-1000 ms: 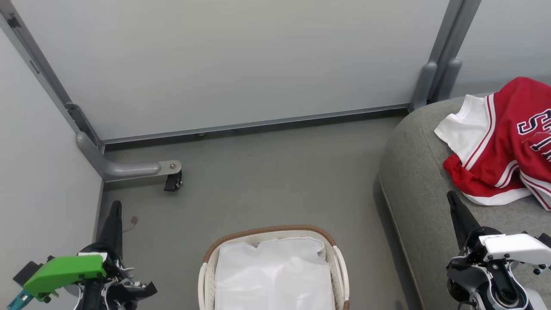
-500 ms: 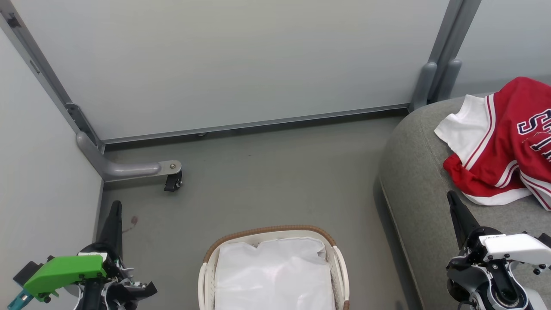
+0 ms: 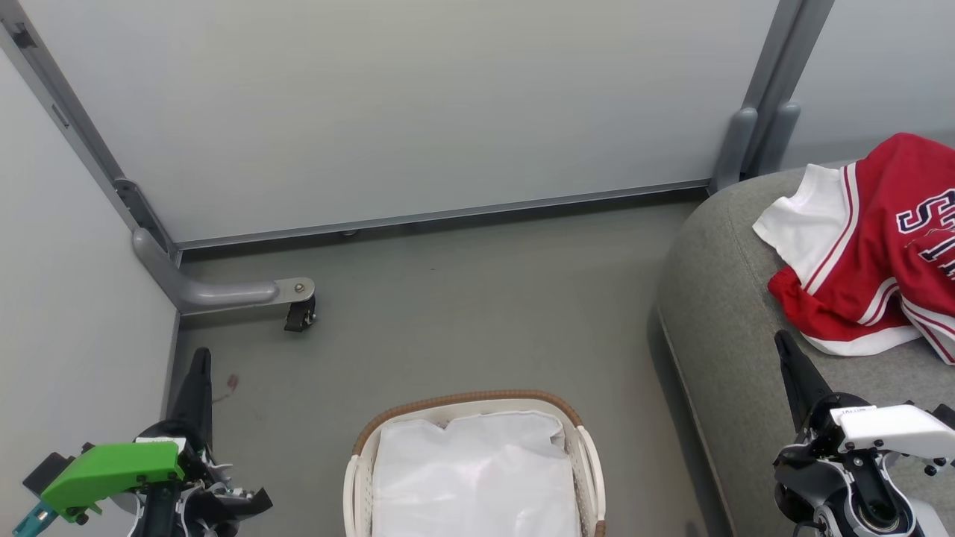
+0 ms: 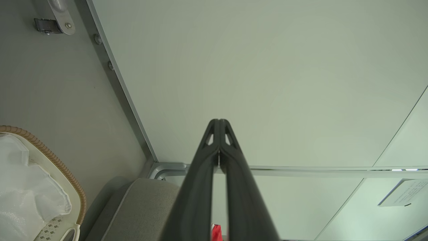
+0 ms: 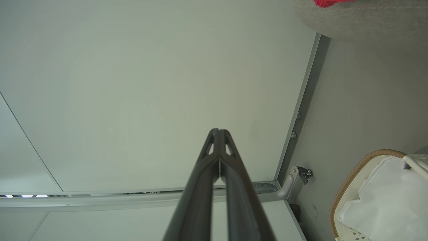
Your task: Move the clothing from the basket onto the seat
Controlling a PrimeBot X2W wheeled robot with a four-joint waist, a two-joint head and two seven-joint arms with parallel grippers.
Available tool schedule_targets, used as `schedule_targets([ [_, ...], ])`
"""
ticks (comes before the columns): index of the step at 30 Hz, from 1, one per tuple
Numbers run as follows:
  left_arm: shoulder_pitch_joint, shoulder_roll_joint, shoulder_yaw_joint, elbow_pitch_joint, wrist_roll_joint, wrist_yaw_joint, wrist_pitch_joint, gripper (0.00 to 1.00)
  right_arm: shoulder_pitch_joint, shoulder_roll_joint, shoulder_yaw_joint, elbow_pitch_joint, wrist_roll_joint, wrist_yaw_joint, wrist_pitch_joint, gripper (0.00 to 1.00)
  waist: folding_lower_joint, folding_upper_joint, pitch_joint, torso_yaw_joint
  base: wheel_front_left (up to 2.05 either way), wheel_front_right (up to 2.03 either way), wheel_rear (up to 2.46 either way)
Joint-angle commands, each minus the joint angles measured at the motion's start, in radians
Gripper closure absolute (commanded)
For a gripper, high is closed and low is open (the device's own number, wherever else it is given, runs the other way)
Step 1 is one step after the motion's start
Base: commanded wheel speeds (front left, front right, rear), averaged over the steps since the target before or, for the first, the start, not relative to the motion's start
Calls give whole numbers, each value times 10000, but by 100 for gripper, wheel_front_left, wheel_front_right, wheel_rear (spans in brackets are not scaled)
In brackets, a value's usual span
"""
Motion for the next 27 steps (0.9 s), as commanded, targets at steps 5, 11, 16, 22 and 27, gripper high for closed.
schedule_targets([
  [5,-98,59,21,-15,-32,-54,42,100,108,-61,-20,-31,34,-3,32,100,0,-1,0,0,0,0,0],
  [11,-98,59,21,-16,-32,-54,42,100,108,-61,-19,-31,34,-3,32,100,0,-1,0,0,0,0,0],
  [16,-98,59,21,-16,-32,-54,42,100,108,-61,-19,-31,34,-3,31,100,0,-1,0,0,0,0,0],
  [22,-98,59,21,-16,-32,-54,42,100,109,-62,-19,-31,35,-3,31,100,0,-1,0,0,0,0,0],
  [27,-98,59,20,-16,-32,-54,41,100,109,-62,-19,-31,35,-3,31,100,0,-1,0,0,0,0,0],
])
